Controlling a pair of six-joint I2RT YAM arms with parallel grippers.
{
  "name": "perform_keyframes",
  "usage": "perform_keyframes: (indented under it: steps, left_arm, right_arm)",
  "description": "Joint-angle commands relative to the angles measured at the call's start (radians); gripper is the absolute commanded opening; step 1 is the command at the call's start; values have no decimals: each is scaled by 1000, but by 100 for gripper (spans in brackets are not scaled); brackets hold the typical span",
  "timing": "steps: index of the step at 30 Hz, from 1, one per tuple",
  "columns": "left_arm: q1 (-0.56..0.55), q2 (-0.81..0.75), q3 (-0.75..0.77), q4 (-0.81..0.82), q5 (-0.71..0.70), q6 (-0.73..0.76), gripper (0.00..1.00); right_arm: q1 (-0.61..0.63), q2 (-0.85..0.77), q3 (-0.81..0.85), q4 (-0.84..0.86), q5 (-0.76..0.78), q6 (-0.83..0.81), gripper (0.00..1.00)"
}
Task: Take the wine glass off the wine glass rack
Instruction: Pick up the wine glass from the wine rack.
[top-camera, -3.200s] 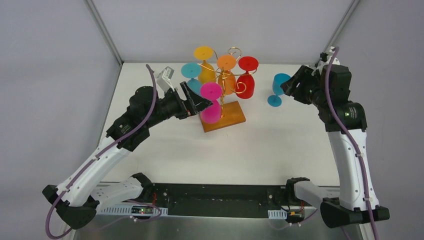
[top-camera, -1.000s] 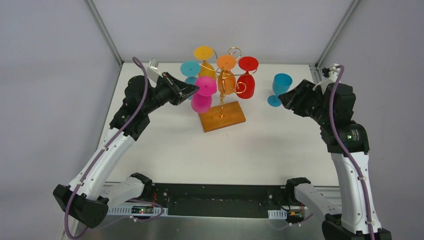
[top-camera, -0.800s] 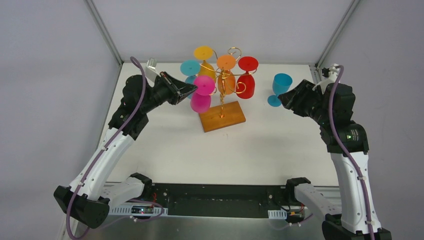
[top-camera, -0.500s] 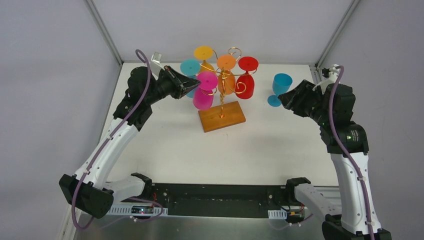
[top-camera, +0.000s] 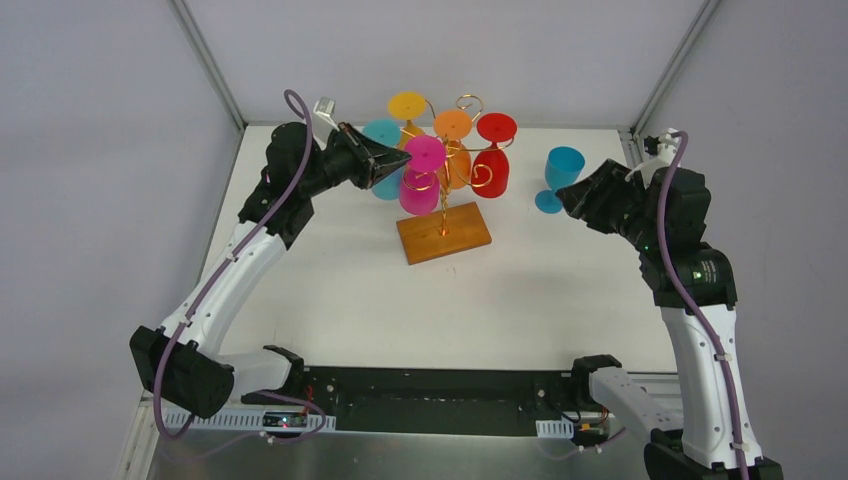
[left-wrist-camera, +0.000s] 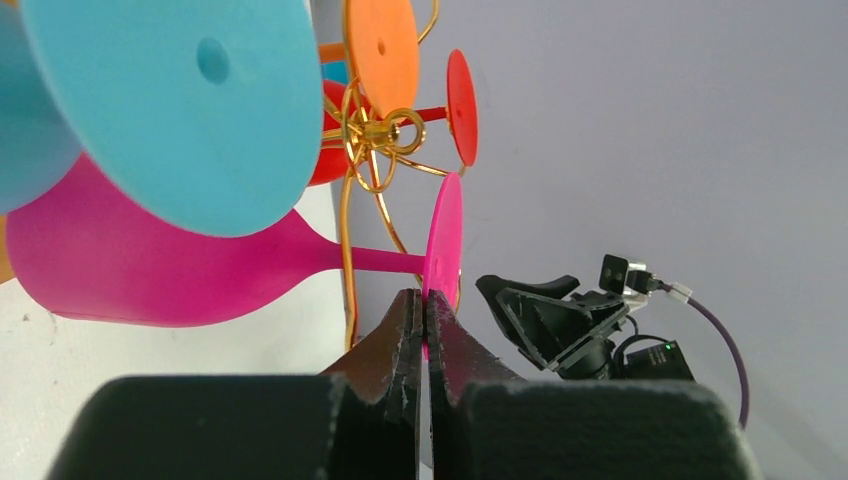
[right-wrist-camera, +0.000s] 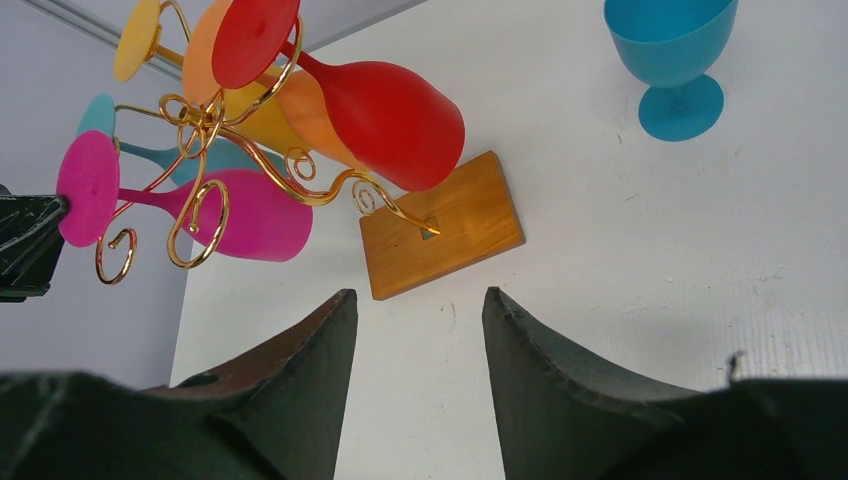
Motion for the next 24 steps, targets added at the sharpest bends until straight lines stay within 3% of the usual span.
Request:
perform_keyframes:
  steps: [1,24]
  left_arm:
    - [-3,12,72,83,51,-25,0]
    - [-105,17,113,22,49,-14,0]
  right_arm:
    - [9,0,-2,43,-15,9,52]
    - [12,-26,18,20,-34,46,53]
